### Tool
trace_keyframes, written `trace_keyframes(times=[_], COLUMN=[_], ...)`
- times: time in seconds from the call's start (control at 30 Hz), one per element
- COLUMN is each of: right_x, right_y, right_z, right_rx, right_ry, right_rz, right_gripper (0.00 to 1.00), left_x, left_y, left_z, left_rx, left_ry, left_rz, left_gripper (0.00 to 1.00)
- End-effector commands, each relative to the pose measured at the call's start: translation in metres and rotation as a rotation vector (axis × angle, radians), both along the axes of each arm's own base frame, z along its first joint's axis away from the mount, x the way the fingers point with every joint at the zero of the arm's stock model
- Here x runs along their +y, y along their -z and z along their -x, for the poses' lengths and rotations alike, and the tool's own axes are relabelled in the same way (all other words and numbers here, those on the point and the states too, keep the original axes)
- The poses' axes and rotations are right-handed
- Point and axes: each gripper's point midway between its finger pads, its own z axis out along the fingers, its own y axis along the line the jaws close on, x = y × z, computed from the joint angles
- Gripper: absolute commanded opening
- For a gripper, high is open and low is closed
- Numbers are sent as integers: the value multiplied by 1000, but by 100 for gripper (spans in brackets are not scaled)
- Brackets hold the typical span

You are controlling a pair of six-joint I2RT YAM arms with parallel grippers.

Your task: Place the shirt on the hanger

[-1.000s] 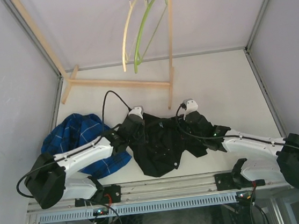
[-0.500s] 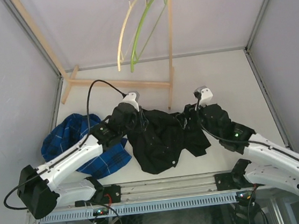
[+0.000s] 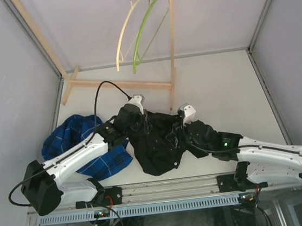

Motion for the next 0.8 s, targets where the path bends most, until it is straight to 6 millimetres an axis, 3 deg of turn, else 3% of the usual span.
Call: trace_keyframes(times=[0.0, 0.2, 0.37, 0.5, 0.63, 0.77], right_x=[15, 23, 32, 34, 33, 26], right_y=[1, 45, 77, 91, 79, 36], right_z=[-22, -58, -70, -72, -68, -63], right_rx=[-16, 31, 82, 121, 113, 62], right_ry=[72, 114, 78, 53, 25, 18], right_rz=[-83, -31, -14, -8, -13, -34], right_gripper=[35, 30, 30, 30, 32, 36], left_x=[-6, 0, 9, 15, 15, 15], left_y=[-19, -8, 7, 11, 8, -9], left_z=[-7, -9, -17, -21, -19, -14], left_rx=[-43, -37, 1, -2, -8, -27], left_ry=[10, -12, -51, -67, -53, -35], left_rz=[39, 3, -1, 6, 20, 48], left_gripper=[31, 30, 31, 44, 54, 61])
